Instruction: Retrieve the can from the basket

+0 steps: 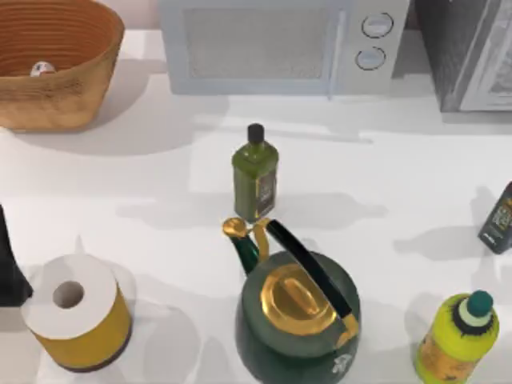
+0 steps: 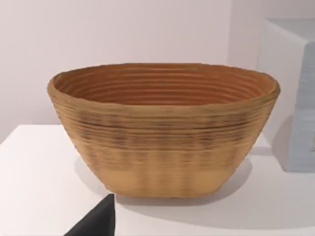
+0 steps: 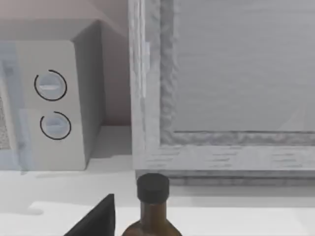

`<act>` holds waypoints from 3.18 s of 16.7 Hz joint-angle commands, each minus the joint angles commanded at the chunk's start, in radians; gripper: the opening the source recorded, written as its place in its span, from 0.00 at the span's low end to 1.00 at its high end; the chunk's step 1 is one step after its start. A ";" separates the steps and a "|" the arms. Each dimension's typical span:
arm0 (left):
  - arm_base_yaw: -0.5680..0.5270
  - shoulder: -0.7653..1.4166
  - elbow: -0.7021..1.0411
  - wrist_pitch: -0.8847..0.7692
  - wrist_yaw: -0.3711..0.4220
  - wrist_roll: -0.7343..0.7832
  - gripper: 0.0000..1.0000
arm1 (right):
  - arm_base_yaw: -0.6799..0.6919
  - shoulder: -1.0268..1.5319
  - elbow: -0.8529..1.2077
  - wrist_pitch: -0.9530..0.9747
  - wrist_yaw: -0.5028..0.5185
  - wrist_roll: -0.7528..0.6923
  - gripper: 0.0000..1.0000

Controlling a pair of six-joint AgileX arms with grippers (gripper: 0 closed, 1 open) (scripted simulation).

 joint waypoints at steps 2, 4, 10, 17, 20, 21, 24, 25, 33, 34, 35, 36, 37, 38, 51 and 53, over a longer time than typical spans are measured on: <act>0.000 0.000 0.000 0.000 0.000 0.000 1.00 | 0.000 0.000 0.000 0.000 0.000 0.000 1.00; 0.001 0.027 0.027 -0.012 0.001 0.000 1.00 | 0.000 0.000 0.000 0.000 0.000 0.000 1.00; 0.006 0.328 0.317 -0.147 0.013 0.003 1.00 | 0.000 0.000 0.000 0.000 0.000 0.000 1.00; 0.019 0.967 0.923 -0.432 0.037 0.013 1.00 | 0.000 0.000 0.000 0.000 0.000 0.000 1.00; 0.026 1.284 1.222 -0.574 0.048 0.021 1.00 | 0.000 0.000 0.000 0.000 0.000 0.000 1.00; 0.028 1.391 1.322 -0.622 0.051 0.024 1.00 | 0.000 0.000 0.000 0.000 0.000 0.000 1.00; 0.036 1.705 1.616 -0.763 0.061 0.036 1.00 | 0.000 0.000 0.000 0.000 0.000 0.000 1.00; 0.038 1.805 1.710 -0.808 0.064 0.040 1.00 | 0.000 0.000 0.000 0.000 0.000 0.000 1.00; 0.055 2.411 2.279 -1.085 0.080 0.069 1.00 | 0.000 0.000 0.000 0.000 0.000 0.000 1.00; 0.056 2.452 2.317 -1.104 0.081 0.071 1.00 | 0.000 0.000 0.000 0.000 0.000 0.000 1.00; 0.057 2.483 2.347 -1.119 0.082 0.073 1.00 | 0.000 0.000 0.000 0.000 0.000 0.000 1.00; 0.058 2.504 2.367 -1.129 0.082 0.074 1.00 | 0.000 0.000 0.000 0.000 0.000 0.000 1.00; 0.058 2.515 2.378 -1.134 0.083 0.075 1.00 | 0.000 0.000 0.000 0.000 0.000 0.000 1.00; 0.058 2.515 2.378 -1.134 0.083 0.075 1.00 | 0.000 0.000 0.000 0.000 0.000 0.000 1.00; 0.050 2.631 2.368 -1.009 0.082 0.067 1.00 | 0.000 0.000 0.000 0.000 0.000 0.000 1.00; 0.050 2.631 2.368 -1.009 0.082 0.067 1.00 | 0.000 0.000 0.000 0.000 0.000 0.000 1.00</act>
